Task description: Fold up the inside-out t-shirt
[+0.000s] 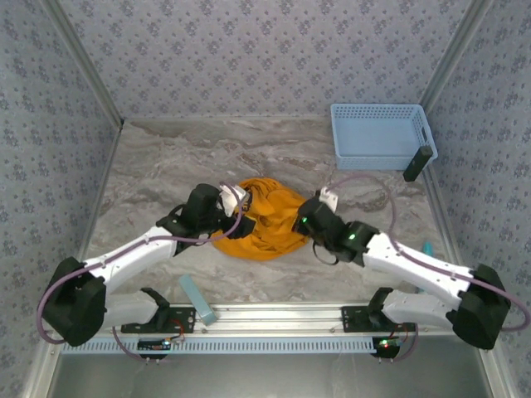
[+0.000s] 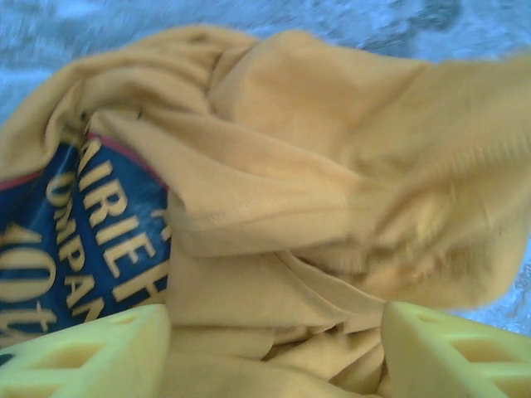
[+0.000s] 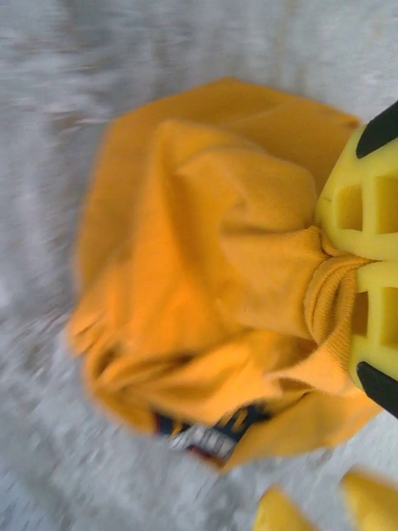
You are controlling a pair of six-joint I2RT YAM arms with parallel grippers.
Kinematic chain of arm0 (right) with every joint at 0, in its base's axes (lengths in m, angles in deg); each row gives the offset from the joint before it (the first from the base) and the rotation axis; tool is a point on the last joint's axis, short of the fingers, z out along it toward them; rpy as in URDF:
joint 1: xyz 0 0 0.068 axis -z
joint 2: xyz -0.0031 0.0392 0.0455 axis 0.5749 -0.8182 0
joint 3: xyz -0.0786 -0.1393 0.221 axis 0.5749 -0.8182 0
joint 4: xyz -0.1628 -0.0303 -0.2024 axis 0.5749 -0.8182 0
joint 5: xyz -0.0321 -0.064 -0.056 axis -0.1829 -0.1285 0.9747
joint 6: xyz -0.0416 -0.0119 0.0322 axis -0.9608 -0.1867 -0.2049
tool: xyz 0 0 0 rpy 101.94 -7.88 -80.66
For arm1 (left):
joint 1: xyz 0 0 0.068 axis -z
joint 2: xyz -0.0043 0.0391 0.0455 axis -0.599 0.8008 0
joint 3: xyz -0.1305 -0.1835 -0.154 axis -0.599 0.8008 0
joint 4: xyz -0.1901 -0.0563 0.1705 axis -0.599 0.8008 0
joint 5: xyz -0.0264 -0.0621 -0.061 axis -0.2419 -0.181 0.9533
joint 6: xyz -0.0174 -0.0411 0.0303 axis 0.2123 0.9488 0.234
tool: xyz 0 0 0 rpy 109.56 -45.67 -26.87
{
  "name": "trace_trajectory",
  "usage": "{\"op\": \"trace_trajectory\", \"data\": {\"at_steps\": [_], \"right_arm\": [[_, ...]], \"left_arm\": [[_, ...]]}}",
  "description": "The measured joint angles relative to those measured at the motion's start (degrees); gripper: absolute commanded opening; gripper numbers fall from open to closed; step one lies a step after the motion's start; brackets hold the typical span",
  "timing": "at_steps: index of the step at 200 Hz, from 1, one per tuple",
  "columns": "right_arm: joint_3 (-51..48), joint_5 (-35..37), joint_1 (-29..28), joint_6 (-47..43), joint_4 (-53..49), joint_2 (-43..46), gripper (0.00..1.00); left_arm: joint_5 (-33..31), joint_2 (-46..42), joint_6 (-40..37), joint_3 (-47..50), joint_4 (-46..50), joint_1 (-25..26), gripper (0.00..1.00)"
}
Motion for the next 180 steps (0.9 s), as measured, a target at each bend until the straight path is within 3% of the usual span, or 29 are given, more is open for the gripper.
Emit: {"op": "trace_trajectory", "data": {"at_steps": [48, 100, 180], "right_arm": [[3.3, -11.7, 12.2, -14.3, -1.7, 0.3, 0.00], [4.4, -20.1, 12.7, -22.2, -3.4, -1.7, 0.00], [4.4, -22.6, 14.7, -24.0, -3.7, -0.8, 0.00]], "left_arm": [[-0.2, 5.9, -3.0, -6.8, -1.6, 0.5, 0.72], [-0.5, 15.5, 1.3, -13.5, -2.4, 2.7, 0.73], [0.4, 22.1, -2.7, -17.6, 1.2, 3.6, 0.74]]}}
